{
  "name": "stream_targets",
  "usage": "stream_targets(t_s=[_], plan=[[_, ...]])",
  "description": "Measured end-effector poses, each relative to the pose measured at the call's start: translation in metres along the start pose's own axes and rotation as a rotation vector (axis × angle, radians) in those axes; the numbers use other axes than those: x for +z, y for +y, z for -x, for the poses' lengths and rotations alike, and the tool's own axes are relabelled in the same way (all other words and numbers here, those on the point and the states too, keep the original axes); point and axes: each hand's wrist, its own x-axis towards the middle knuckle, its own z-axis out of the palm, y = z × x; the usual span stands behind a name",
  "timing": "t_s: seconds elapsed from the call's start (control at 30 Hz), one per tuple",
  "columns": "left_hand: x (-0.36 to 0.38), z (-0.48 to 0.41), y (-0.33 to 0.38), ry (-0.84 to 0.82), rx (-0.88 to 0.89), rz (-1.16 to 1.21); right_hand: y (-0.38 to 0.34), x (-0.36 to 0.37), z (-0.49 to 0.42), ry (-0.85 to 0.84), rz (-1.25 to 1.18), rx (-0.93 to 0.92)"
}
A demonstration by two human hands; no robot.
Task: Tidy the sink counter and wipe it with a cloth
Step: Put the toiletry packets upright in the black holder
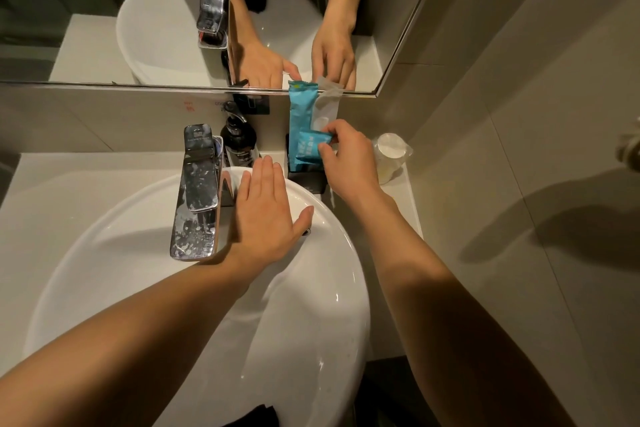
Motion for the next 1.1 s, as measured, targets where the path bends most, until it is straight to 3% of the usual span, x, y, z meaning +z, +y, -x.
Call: stream_targets(t_s=[0.2,0.4,0.57,0.67,0.83,0.93,1.1], plan=[[0.002,0.0,0.0,0.01,0.0,0.012,0.006,0.011,0.004,-0.135,0.153,-0.061],[-0.002,0.0,0.001,-0.019,-0.012,-0.037,0.015,0.015,0.006,-0.101,0.105,-0.013],[0.0,-0.001,0.0,-0.014,-0.007,-0.007,0.024,-0.008,0.021,0.138,-0.218,0.063],[-0.003,-0.001,0.001,-0.039,-0.01,-0.032,0.057,-0.03,0.029,0.236,-0.133,0.22],[-0.002,-0.001,0.0,-0.019,-0.002,-0.02,0.119,-0.039,0.038,0.048,0.187,0.536],[-0.003,-0.001,0.001,-0.026,-0.001,-0.015,0.131,-0.027,0.038,-0.034,0.249,0.576],[-0.004,0.0,0.001,-0.028,-0.003,-0.021,0.132,-0.014,0.037,-0.026,0.168,0.612]])
